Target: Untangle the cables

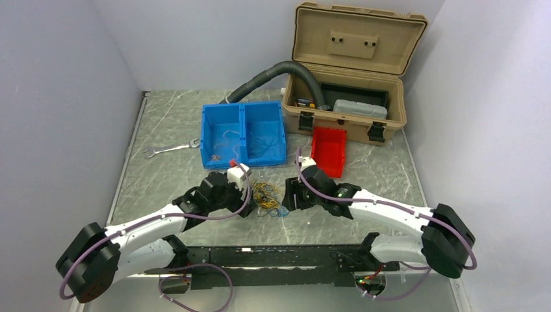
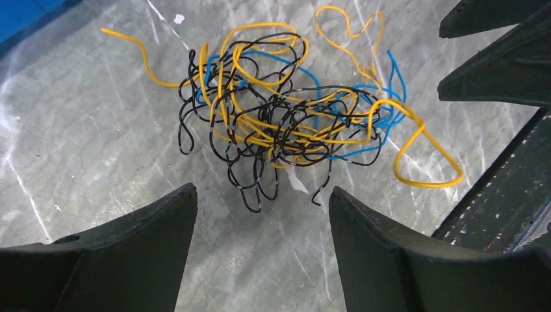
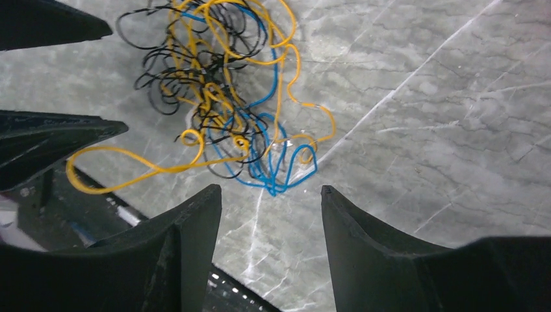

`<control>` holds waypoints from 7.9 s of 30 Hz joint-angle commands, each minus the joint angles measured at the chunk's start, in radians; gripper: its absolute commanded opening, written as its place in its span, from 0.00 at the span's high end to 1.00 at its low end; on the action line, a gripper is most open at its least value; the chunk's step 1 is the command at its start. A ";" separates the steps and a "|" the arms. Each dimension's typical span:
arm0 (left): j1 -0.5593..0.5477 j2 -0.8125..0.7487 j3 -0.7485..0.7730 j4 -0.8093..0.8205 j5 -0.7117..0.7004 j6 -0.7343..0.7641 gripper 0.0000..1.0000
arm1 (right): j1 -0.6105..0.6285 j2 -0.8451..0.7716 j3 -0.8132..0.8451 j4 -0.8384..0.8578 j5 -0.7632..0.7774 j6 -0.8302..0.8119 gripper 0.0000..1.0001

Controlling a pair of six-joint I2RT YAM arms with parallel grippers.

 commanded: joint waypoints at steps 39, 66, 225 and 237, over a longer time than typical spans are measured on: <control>0.002 0.147 0.128 -0.035 -0.101 0.007 1.00 | 0.017 0.057 0.181 -0.061 0.431 -0.048 1.00; 0.003 -0.521 -0.120 -0.106 -0.543 -0.096 1.00 | 0.015 -0.573 0.448 -0.590 1.082 0.107 1.00; -0.058 -0.192 0.063 0.123 0.044 -0.004 0.08 | 0.004 -0.301 0.443 -0.409 0.328 -0.141 1.00; -0.178 0.282 0.314 0.155 0.088 0.088 0.09 | 0.002 -0.307 0.477 -0.401 0.324 -0.131 1.00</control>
